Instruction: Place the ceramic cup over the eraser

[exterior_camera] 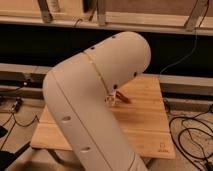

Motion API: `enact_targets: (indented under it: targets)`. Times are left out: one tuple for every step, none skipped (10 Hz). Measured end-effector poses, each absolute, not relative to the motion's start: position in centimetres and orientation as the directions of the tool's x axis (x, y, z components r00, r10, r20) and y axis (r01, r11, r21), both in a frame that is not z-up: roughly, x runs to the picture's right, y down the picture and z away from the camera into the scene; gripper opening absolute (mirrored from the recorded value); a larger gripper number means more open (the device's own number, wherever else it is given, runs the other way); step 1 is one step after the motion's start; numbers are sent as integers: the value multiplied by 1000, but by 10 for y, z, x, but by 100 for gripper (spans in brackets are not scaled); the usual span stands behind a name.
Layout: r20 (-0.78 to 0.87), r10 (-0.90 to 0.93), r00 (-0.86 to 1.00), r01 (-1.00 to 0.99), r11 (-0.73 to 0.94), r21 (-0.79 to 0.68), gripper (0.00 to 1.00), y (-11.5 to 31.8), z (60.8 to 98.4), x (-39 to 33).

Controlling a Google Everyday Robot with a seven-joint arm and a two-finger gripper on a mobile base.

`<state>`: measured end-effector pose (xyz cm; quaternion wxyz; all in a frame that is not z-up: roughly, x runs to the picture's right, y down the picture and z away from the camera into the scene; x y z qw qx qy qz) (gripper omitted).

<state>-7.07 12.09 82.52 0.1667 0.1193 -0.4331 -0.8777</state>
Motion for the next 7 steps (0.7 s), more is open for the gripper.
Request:
enact_targets:
  targets:
    - [-67,-395,-916,185,-566,803,45,122,825,-71]
    - [-69,-395,-916,183,-565,805,33,123,825,-71]
    - [-72,-396,-915,181,-565,805,23,122,825,-72]
    - [-75,-397,-915,180,-567,804,15,121,824,-73]
    - [-81,-395,-915,178,-575,799,4,117,821,-73]
    - [-91,-390,-916,172,-588,790,0,110,818,-74]
    - [-98,-385,-918,169,-602,781,0,102,814,-75]
